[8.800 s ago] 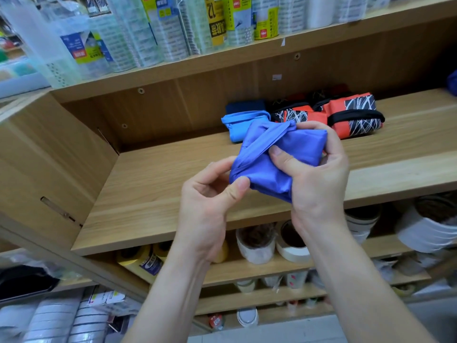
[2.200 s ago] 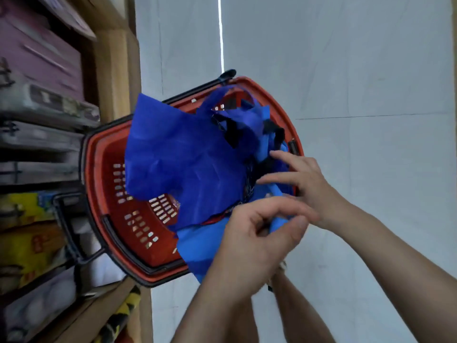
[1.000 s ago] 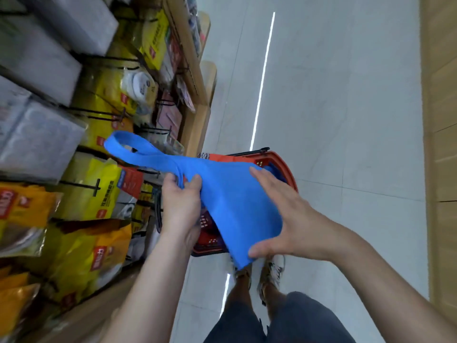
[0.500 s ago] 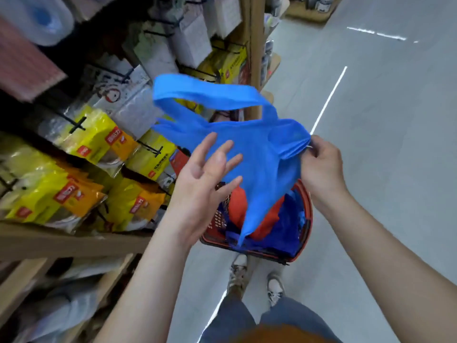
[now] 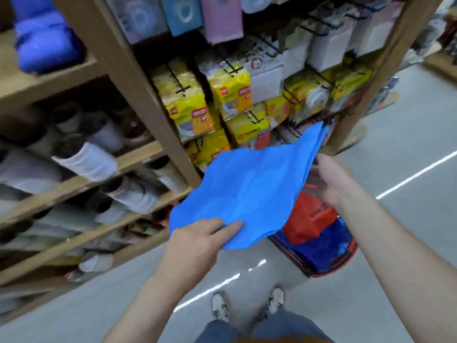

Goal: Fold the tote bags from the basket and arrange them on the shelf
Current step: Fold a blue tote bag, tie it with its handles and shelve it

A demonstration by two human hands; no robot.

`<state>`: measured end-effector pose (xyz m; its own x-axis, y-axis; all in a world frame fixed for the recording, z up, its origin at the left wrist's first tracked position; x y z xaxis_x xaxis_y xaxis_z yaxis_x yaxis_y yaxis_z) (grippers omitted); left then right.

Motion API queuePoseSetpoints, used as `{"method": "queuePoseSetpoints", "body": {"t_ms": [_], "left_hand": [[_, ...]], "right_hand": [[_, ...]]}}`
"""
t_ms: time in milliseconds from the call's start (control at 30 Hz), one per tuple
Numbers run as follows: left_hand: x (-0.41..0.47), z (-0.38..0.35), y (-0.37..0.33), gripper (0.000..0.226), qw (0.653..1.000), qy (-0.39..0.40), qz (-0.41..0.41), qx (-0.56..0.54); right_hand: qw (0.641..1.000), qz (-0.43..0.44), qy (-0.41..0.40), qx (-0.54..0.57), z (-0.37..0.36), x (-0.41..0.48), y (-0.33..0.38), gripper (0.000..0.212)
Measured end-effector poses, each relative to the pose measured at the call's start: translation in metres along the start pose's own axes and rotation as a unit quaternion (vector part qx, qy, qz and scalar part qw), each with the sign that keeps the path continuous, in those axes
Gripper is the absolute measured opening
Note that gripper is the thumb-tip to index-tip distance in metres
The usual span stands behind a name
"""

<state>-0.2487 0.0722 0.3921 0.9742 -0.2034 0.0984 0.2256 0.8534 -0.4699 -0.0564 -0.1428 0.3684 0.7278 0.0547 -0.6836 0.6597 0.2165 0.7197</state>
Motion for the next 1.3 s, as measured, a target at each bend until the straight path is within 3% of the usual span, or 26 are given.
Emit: {"method": "queuePoseSetpoints", "body": {"t_ms": [67,133,167,233,267,300,333,367,467,567,633,733,833,900,1033,1100,1167,1233,1300], "left_hand": [[-0.027,0.016,0.007,0.049,0.998,-0.023,-0.006,0.05],[-0.052,0.039,0.02,0.048,0.995,-0.053,0.033,0.073],[-0.064,0.05,0.028,0.051,0.993,-0.059,0.06,0.084],[-0.088,0.076,0.044,0.053,0.986,-0.065,0.108,0.108],[-0.101,0.09,0.051,0.048,0.983,-0.081,0.122,0.109],[-0.114,0.106,0.058,0.041,0.98,-0.109,0.14,0.088],[-0.129,0.121,0.066,0.035,0.973,-0.152,0.167,0.043],[-0.148,0.137,0.078,0.031,0.958,-0.202,0.204,-0.017],[-0.224,0.178,0.118,0.04,0.892,-0.267,0.33,-0.153],[-0.308,0.206,0.155,0.023,0.862,-0.231,0.436,-0.121],[-0.354,0.226,0.17,0.02,0.837,-0.265,0.464,-0.114],[-0.404,0.268,0.183,0.024,0.801,-0.355,0.474,-0.09],[-0.432,0.312,0.19,0.025,0.767,-0.417,0.484,-0.061],[-0.443,0.336,0.193,0.023,0.776,-0.397,0.488,-0.032],[-0.448,0.373,0.204,0.017,0.803,-0.284,0.522,-0.049],[-0.425,0.396,0.204,0.037,0.817,-0.365,0.429,-0.122],[-0.391,0.427,0.206,0.053,0.827,-0.448,0.328,-0.09],[-0.362,0.454,0.213,0.043,0.846,-0.45,0.287,0.004],[-0.351,0.475,0.228,0.023,0.842,-0.441,0.288,0.114]], "right_hand": [[0.993,0.047,0.018,-0.111,-0.035,-0.015,0.012,0.031],[0.954,0.193,0.053,-0.221,-0.072,-0.045,0.024,0.064],[0.914,0.29,0.12,-0.259,-0.096,-0.066,0.028,0.07],[0.781,0.411,0.259,-0.393,-0.149,-0.115,0.021,0.077],[0.717,0.453,0.27,-0.456,-0.176,-0.134,0.014,0.071],[0.679,0.495,0.256,-0.478,-0.204,-0.148,0.007,0.055],[0.678,0.527,0.223,-0.462,-0.232,-0.157,0.002,0.03],[0.701,0.537,0.209,-0.422,-0.258,-0.168,-0.001,0.008],[0.762,0.515,0.197,-0.339,-0.324,-0.185,0.002,0.012],[0.79,0.487,0.229,-0.293,-0.381,-0.199,0.012,0.013],[0.794,0.483,0.23,-0.29,-0.418,-0.21,0.021,0.017],[0.739,0.537,0.176,-0.368,-0.467,-0.232,0.048,0.034],[0.625,0.591,0.107,-0.499,-0.511,-0.27,0.084,0.036],[0.589,0.608,0.099,-0.524,-0.54,-0.296,0.106,0.029],[0.592,0.674,0.181,-0.404,-0.592,-0.35,0.141,0.024],[0.55,0.711,0.226,-0.375,-0.615,-0.376,0.146,0.016],[0.495,0.732,0.272,-0.381,-0.634,-0.395,0.145,0.021],[0.46,0.74,0.306,-0.384,-0.65,-0.401,0.147,0.029],[0.431,0.737,0.3,-0.426,-0.662,-0.39,0.158,0.038]]}}
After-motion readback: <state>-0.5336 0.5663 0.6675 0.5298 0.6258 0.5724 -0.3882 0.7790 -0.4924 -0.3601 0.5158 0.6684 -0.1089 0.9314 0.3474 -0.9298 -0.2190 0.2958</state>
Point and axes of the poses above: each hand's wrist, its own x-axis towards the middle knuckle, its own z-axis out of the back of the hand, y = z × x, the point moved 2 cm from there along x, towards the middle knuckle, and after that the axes turned 15 degrees about -x, right-handed, at the moved point
